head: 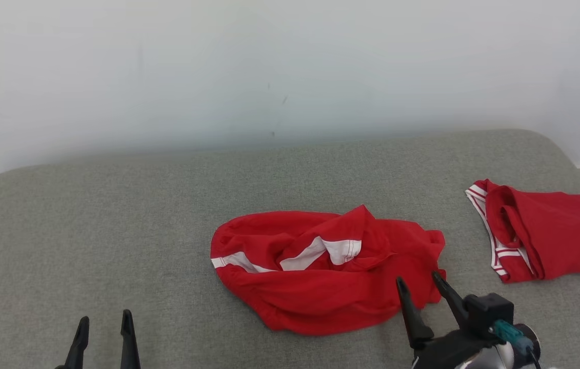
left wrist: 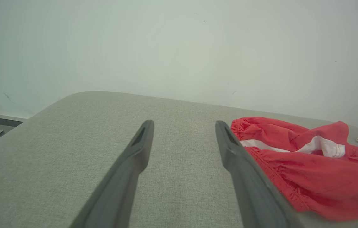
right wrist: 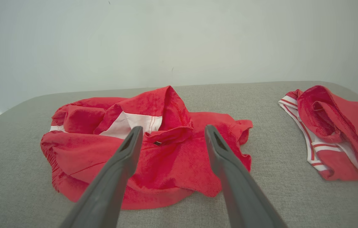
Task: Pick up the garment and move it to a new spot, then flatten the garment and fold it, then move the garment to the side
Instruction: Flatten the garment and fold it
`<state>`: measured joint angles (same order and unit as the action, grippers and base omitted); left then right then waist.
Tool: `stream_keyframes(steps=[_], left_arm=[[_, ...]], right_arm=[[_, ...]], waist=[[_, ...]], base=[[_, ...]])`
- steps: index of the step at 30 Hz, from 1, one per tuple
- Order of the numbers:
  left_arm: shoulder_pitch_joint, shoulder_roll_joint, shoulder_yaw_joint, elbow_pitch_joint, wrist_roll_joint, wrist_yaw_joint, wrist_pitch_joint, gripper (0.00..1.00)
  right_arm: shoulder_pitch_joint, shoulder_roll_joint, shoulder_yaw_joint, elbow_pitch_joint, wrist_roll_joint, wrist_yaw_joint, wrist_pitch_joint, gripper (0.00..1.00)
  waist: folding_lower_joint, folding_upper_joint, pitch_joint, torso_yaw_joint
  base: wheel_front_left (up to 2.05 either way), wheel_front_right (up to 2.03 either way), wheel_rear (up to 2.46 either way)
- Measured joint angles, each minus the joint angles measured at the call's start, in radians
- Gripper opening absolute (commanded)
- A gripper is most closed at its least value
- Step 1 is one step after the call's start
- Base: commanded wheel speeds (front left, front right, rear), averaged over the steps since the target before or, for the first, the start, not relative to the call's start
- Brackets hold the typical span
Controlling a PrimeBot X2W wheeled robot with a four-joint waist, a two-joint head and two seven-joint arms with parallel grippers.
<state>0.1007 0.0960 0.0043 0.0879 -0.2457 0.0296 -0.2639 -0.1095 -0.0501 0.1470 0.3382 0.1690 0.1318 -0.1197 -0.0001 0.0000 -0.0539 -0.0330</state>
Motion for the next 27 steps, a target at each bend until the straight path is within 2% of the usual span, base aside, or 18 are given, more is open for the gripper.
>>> stream_keyframes(steps=[6, 13, 20, 27], left_arm=[[0.001, -0.014, 0.008, -0.003, 0.018, -0.012, 0.000, 1.00], [-0.016, -0.024, -0.011, 0.011, 0.033, -0.039, 0.000, 1.00], [-0.036, -0.030, -0.028, 0.031, 0.041, -0.058, 0.000, 1.00], [-0.054, -0.035, -0.038, 0.036, 0.052, -0.066, 0.000, 1.00]], right_arm=[[-0.129, 0.000, 0.000, 0.068, 0.081, 0.000, 0.148, 1.00], [-0.337, -0.003, 0.006, 0.260, 0.168, 0.000, 0.362, 1.00], [-0.475, -0.025, 0.015, 0.440, 0.199, 0.000, 0.425, 1.00], [-0.559, -0.045, 0.090, 0.549, 0.229, 0.000, 0.447, 1.00]], waist=[[0.0000, 0.0000, 0.010, 0.020], [0.0001, 0.0000, 0.030, 0.049], [0.0001, 0.0000, 0.058, 0.091], [0.0001, 0.0001, 0.087, 0.127]], base=[[0.00, 0.00, 0.00], [0.00, 0.00, 0.00], [0.00, 0.00, 0.00], [0.00, 0.00, 0.00]])
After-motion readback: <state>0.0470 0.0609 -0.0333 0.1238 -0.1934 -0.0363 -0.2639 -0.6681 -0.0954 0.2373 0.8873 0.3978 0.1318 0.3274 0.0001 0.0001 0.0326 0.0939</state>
